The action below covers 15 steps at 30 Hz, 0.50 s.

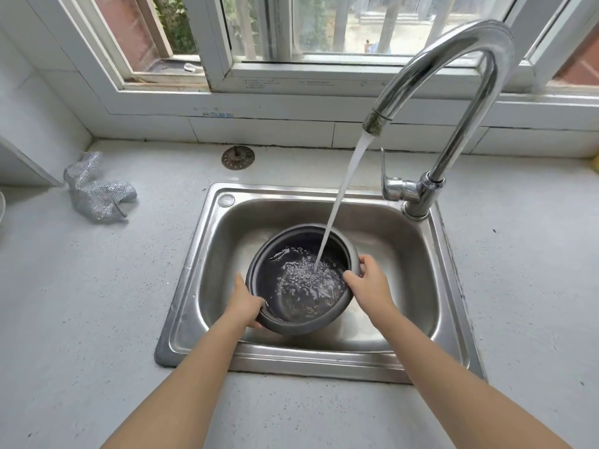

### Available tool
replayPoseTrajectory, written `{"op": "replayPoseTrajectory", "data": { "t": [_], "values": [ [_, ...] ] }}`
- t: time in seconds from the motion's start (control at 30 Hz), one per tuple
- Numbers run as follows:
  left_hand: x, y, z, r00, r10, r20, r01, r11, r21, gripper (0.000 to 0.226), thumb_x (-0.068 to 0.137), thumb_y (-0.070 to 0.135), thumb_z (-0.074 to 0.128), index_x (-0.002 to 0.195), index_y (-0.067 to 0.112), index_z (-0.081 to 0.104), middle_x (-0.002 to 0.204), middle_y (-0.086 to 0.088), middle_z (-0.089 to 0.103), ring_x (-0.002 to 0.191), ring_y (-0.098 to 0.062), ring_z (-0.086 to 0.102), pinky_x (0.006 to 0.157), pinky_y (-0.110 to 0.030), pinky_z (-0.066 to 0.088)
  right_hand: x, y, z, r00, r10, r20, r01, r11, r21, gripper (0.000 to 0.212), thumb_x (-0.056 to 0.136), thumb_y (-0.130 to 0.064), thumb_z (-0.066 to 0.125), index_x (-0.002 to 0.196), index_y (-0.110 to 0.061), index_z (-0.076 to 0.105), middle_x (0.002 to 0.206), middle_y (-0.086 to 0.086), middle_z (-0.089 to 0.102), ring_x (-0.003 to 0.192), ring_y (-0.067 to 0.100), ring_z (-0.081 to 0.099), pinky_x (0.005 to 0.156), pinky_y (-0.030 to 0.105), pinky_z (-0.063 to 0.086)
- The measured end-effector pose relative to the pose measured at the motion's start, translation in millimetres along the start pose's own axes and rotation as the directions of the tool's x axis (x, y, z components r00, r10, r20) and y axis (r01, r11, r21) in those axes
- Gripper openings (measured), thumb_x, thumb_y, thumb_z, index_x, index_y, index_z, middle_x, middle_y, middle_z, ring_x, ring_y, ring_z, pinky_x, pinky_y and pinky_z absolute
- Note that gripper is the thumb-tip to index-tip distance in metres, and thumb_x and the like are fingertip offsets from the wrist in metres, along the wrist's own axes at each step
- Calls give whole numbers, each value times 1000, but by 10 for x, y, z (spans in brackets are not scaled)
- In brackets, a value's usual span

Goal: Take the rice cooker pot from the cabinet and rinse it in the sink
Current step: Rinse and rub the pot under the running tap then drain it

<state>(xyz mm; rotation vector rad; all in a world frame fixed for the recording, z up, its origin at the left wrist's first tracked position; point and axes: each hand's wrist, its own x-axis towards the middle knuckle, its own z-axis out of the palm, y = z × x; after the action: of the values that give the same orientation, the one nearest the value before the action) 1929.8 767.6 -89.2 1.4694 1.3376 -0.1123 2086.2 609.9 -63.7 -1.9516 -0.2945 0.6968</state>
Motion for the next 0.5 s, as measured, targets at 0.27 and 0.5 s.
{"op": "replayPoseTrajectory", "data": {
  "t": [0.27, 0.5],
  "values": [
    [102, -69, 99, 993, -26, 113, 39, 992, -121, 36, 87, -8, 48, 113, 14, 59, 73, -11, 53, 44, -19, 43, 33, -19, 37, 2, -239, -24, 996, -83, -43, 81, 996, -47, 7, 81, -15, 55, 87, -11, 53, 73, 3, 55, 65, 15, 48, 54, 26, 35],
    [68, -12, 52, 995, -1, 101, 20, 983, -184, 13, 90, -1, 50, 84, 6, 60, 74, -12, 54, 48, -23, 50, 33, -21, 46, 86, -271, -64, 998, -68, 6, 68, 997, -35, 27, 92, -24, 47, 97, 0, 55, 85, 5, 52, 80, 16, 48, 69, 33, 35]
  ]
}}
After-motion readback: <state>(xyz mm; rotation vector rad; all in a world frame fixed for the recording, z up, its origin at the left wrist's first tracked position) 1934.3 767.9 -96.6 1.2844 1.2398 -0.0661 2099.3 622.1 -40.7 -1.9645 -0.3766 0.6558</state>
